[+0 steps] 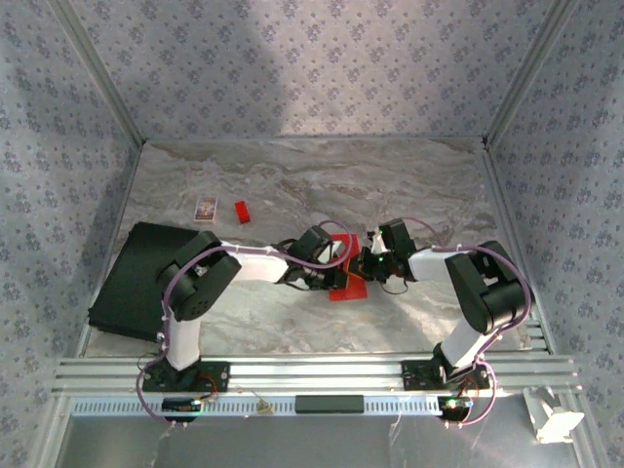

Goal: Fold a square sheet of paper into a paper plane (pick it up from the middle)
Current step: Fold the triangle a second time at the center of the table.

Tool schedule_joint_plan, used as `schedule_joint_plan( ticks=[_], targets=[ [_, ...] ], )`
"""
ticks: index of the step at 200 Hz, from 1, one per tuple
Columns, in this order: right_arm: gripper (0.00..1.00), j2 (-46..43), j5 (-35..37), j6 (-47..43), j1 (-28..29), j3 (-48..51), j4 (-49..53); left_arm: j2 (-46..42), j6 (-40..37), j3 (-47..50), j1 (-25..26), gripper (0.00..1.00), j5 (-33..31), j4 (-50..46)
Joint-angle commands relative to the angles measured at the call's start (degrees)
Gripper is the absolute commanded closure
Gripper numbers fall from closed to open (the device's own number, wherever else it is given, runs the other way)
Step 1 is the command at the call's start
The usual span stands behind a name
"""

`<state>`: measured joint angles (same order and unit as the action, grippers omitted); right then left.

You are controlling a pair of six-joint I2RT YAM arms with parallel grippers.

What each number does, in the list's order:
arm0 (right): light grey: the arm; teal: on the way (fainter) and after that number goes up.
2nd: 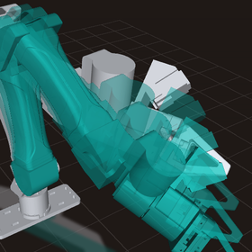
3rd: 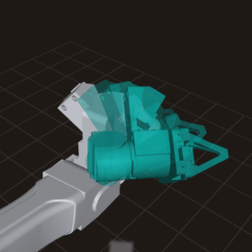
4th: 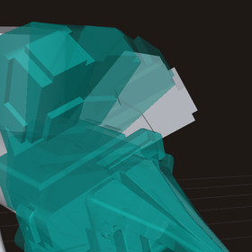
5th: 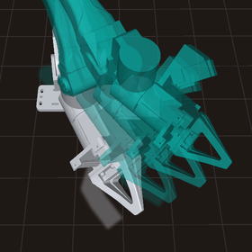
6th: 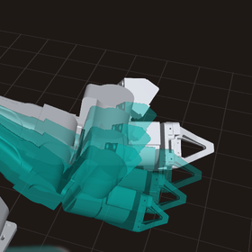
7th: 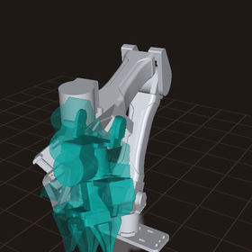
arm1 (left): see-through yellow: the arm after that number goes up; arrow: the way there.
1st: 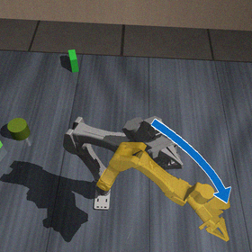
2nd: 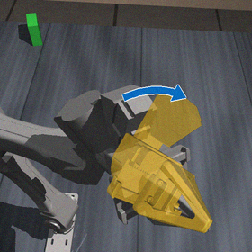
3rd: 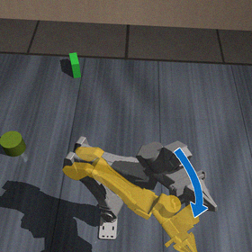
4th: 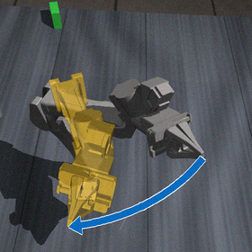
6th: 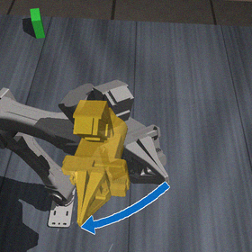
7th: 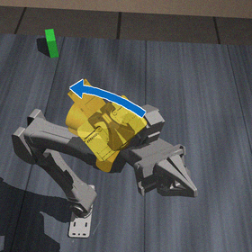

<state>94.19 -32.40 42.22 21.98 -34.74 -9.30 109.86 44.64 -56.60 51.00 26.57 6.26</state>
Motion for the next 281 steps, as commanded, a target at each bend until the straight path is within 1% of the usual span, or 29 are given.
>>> schedule_joint_plan(
  ticks=[1,73,100,156,192,208,227,245,257,271,281],
  targets=[
    [1.0,3.16,6.09,0.21,-0.68,2.32,5.5,-2.15,-0.86,2.61,0.59,0.96,1.79,-4.82],
    [1.0,3.37,6.0,0.1,-0.87,2.37,5.43,-5.35,-2.75,5.69,0.68,0.94,2.4,-5.7],
    [1.0,3.56,5.85,0.07,-0.84,2.24,5.34,-6.1,-3.7,6.8,0.94,0.96,1.39,-7.25],
    [1.0,3.59,5.43,-0.07,-0.89,2.05,5.16,-8.64,-4.36,9.22,1.12,0.96,2.09,-7.45],
    [1.0,2.7,1.82,-0.76,-0.45,1.16,3.18,-12.25,-3.8,8.32,1.12,0.96,2.52,-5.65],
    [1.0,1.37,0.43,-1.29,-0.08,0.13,3.08,-14.73,-3.78,7.82,1.03,0.95,0.98,-5.04],
    [0.93,-1.44,-0.8,-1.57,0.03,-0.86,2.63,-16.08,-4.05,6.78,0.04,0.95,-1.6,-5.13],
    [0.87,-4.89,-0.96,-1.52,-0.07,-1.71,3.56,-14.74,-4.38,4.57,-1.85,0.95,-2.4,-6.32],
    [0.81,-7.75,0.57,-1.33,-0.29,-1.8,5.54,-13.08,-4.47,2.71,-2.74,0.95,-2.43,-6.78],
    [0.79,-11.08,4.1,-0.68,-0.82,-1.53,9.56,-11.07,-4.96,0.56,-3.09,0.96,-2.48,-7.57],
    [0.77,-13.14,5.32,-0.38,-1.27,-0.96,11.42,-9.55,-5.35,-0.89,-3.1,0.96,-2.48,-8.2]
  ],
)
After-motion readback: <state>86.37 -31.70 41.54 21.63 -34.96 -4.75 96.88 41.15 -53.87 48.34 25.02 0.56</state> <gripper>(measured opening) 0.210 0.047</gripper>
